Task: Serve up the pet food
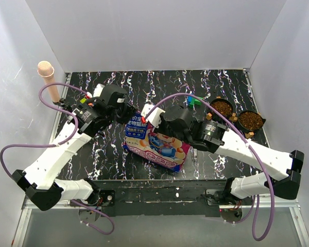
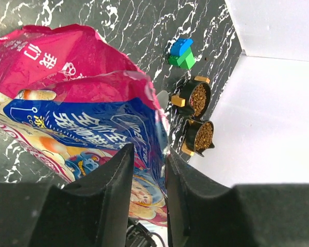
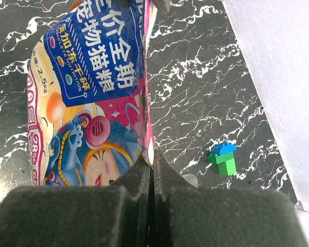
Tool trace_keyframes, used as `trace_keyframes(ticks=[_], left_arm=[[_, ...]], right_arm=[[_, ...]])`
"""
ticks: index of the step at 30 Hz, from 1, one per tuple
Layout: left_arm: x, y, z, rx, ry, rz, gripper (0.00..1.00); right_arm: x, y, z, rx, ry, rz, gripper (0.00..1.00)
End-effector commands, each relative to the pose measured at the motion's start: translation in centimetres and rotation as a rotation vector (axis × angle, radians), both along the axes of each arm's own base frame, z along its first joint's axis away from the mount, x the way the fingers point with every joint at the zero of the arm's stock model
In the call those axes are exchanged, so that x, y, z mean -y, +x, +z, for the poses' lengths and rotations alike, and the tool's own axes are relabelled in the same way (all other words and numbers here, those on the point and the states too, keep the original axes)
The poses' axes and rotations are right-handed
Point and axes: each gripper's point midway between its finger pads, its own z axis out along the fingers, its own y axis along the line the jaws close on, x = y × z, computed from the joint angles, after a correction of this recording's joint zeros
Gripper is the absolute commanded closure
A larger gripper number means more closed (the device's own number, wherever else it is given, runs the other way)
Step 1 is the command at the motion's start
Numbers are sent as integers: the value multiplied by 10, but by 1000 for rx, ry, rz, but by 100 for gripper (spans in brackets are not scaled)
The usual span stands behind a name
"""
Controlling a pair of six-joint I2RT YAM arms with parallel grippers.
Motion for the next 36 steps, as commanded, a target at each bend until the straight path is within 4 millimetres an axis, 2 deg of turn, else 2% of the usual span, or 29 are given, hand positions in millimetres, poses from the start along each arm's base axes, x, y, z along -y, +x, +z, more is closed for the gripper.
trace_keyframes(ticks=[1,5,10,12,14,16,19,22,24,26,31,34,35,36], left_arm=[[17,-8,-4,-49,-133,-31,68],[30,-11,-9,-72,-191,-46,65],[38,-3,2,4,-270,-47,64],[42,0,8,37,-304,-51,72],[44,1,10,52,-337,-48,93],[40,1,11,57,-348,-29,100],[31,-3,11,57,-382,17,100],[21,-8,9,45,-401,59,100],[17,-11,7,34,-402,74,100],[14,-11,7,33,-401,83,100],[8,-13,2,20,-379,96,100],[7,-14,1,17,-375,100,100],[6,-14,2,20,-374,104,100],[5,-13,0,17,-369,107,100]], right_arm=[[22,5,15,-12,-3,-83,99],[12,7,24,-12,23,-81,99],[6,4,25,-12,14,-65,99],[5,3,27,-16,20,-60,99],[6,4,26,-16,10,-71,97],[15,11,24,4,-4,-132,89],[41,19,13,-2,-11,-226,79],[64,14,-2,-11,-20,-248,76],[72,10,-9,-27,-33,-253,78],[82,8,-8,-24,-24,-290,98],[109,8,6,-37,47,-458,99],[112,3,2,-64,60,-465,99],[115,4,1,-50,59,-477,96],[119,4,-1,-45,51,-483,90]])
